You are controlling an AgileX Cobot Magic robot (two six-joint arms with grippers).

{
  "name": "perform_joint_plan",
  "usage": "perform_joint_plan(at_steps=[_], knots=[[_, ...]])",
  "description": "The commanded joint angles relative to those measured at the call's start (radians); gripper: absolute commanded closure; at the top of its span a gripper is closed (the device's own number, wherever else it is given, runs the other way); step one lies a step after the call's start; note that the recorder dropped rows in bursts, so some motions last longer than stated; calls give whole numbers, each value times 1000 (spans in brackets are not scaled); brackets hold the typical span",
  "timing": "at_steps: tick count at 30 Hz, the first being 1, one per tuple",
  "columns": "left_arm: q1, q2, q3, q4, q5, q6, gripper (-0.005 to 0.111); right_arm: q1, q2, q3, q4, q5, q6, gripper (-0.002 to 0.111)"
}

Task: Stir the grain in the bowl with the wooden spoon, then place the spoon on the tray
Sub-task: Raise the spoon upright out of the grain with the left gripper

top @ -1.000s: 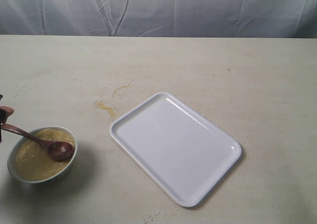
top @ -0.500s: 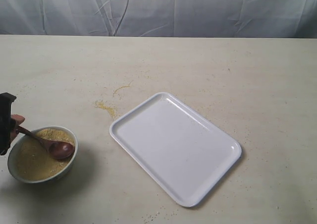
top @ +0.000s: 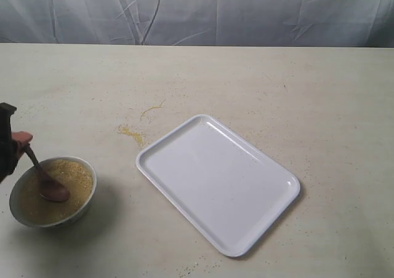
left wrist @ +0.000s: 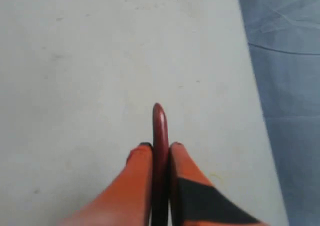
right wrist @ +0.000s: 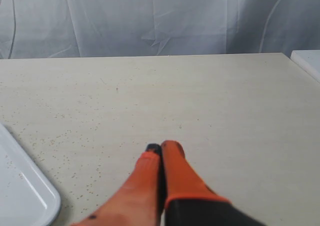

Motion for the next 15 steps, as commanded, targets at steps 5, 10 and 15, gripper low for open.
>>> perform_joint_plan(at_steps=[5, 10, 15], knots=[[-5, -136, -1, 93, -269, 168, 107, 3, -7, 2, 1, -13, 0, 108], [-5, -134, -1, 196, -287, 478, 107, 3, -7, 2, 1, -13, 0, 108], [-5, -127, -1, 366, -330, 801, 107, 3, -7, 2, 1, -13, 0, 108]])
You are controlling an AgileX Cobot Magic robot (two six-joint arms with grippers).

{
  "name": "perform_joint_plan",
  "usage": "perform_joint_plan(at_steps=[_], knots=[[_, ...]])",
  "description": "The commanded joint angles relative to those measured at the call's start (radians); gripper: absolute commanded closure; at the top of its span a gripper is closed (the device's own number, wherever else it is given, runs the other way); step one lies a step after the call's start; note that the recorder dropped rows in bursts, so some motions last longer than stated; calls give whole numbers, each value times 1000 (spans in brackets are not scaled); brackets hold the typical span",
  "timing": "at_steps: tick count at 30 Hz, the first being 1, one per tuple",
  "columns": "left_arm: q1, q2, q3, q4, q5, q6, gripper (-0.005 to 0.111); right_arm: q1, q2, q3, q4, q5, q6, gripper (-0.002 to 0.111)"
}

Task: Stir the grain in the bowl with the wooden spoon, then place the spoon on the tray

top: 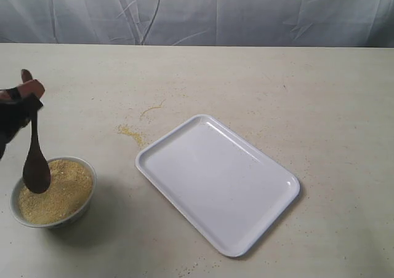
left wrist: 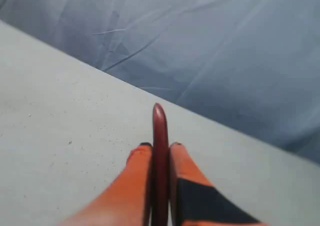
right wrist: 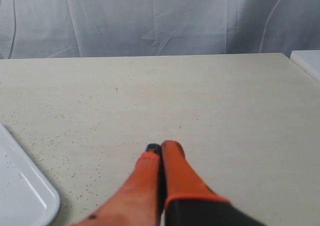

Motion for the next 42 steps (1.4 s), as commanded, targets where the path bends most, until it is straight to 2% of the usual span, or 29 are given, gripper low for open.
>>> perform_joint_plan(at_steps=[1, 7, 10, 14, 17, 20, 33, 35, 39, 42], knots=[[-5, 4, -1, 117, -52, 240, 107, 3, -7, 2, 1, -13, 0, 108], [-5, 4, -1, 28, 9, 305, 107, 3, -7, 2, 1, -13, 0, 108], [-5, 4, -1, 35, 39, 296, 107, 3, -7, 2, 1, -13, 0, 108], [-5, 4, -1, 106, -42, 319, 107, 3, -7, 2, 1, -13, 0, 108], [-5, 4, -1, 83, -111, 327, 107, 3, -7, 2, 1, -13, 0, 108], [-5, 22, -1, 55, -101, 349, 107, 3, -7, 2, 1, -13, 0, 108], [-5, 282, -1, 103, -251, 460, 107, 3, -7, 2, 1, -13, 0, 108], [-5, 316, -1, 130, -255, 457, 107, 3, -7, 2, 1, -13, 0, 108], [-5, 327, -1, 230, -255, 337, 107, 3, -7, 2, 1, -13, 0, 108], [-5, 310, -1, 206, -255, 294, 107, 3, -7, 2, 1, -13, 0, 108]])
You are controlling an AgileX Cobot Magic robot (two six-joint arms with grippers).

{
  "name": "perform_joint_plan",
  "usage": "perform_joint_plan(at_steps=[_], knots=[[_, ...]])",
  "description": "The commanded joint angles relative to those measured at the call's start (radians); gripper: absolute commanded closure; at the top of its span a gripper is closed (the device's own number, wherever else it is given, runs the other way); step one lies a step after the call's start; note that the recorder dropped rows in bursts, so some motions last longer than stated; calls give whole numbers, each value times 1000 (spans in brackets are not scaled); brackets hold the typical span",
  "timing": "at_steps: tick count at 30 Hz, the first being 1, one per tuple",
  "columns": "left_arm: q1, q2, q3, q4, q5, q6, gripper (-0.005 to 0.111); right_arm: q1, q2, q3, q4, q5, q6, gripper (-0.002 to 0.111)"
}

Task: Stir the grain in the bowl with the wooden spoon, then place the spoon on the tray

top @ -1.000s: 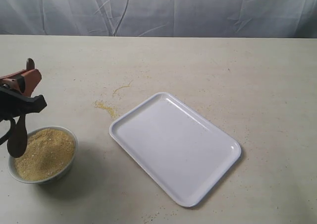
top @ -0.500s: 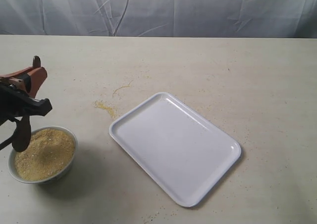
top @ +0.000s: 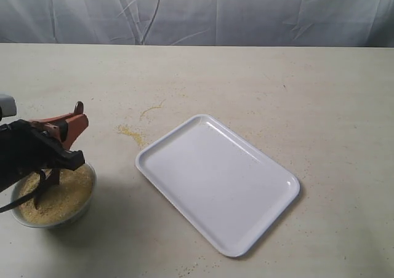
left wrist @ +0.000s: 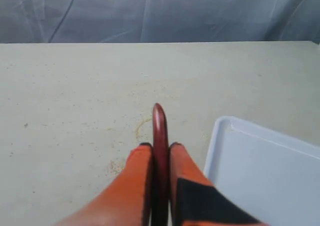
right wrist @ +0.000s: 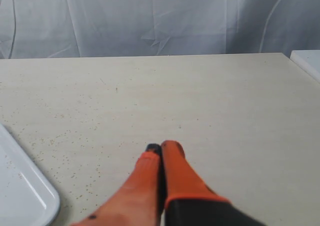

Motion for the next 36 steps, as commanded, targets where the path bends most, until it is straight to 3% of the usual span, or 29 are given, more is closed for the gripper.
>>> perform_joint_plan(at_steps=[1, 6, 11, 17, 24, 31, 36], knots=[[-5, -28, 3, -22, -16, -50, 107, 3, -7, 2, 1, -13, 0, 108], [-5, -94, 0, -147, -16, -38, 107, 3, -7, 2, 1, -13, 0, 108], [-5, -76, -75, -102, 74, 19, 107, 3, -7, 2, 1, -13, 0, 108], [-5, 40, -82, -33, 38, 13, 107, 3, -7, 2, 1, -13, 0, 108], [-5, 45, -80, 50, -16, -127, 107, 3, -7, 2, 1, -13, 0, 108], [-5, 26, -80, 27, -16, -145, 107, 3, -7, 2, 1, -13, 0, 108], [-5, -13, -80, -69, -16, -145, 107, 3, -7, 2, 1, -13, 0, 108]])
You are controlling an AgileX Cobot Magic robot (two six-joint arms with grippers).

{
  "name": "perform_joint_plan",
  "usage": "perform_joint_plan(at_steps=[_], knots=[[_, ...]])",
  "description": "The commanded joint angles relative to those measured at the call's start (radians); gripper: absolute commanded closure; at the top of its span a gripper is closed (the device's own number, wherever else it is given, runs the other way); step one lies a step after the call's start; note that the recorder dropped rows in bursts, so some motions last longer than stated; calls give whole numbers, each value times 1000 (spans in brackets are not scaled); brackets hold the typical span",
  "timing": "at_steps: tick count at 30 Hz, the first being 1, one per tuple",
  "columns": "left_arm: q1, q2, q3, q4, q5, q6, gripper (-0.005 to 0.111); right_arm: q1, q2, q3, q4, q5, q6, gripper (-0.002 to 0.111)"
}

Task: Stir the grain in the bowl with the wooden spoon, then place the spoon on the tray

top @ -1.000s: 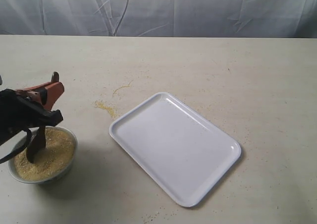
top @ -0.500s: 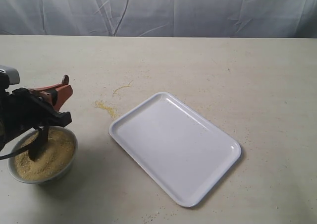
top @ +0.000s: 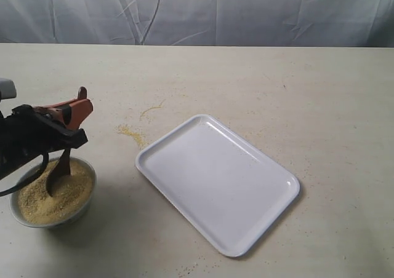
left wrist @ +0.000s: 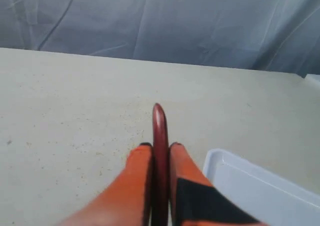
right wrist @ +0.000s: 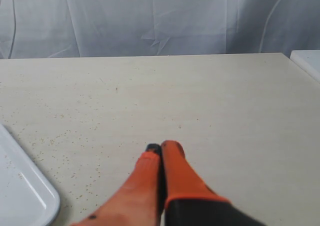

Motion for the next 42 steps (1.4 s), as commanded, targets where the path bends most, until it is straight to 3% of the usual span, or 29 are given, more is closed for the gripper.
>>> perform_joint_plan(at_steps=[1, 6, 10, 18, 23, 36, 42], knots=[[-5, -42, -1, -94, -16, -9, 107, 3, -7, 2, 1, -13, 0, 108], [-5, -49, -1, -146, -16, 59, 107, 3, -7, 2, 1, -13, 0, 108], [-5, -49, -1, -89, 30, 193, 107, 3, -7, 2, 1, -13, 0, 108], [-5, 48, -1, -25, 62, 174, 107, 3, -7, 2, 1, -13, 0, 108], [-5, 85, -1, 59, -3, 119, 107, 3, -7, 2, 1, -12, 0, 108], [-5, -127, 6, -93, -12, 156, 107, 3, -7, 2, 1, -12, 0, 108], [-5, -115, 2, -146, 177, 251, 107, 3, -7, 2, 1, -12, 0, 108]])
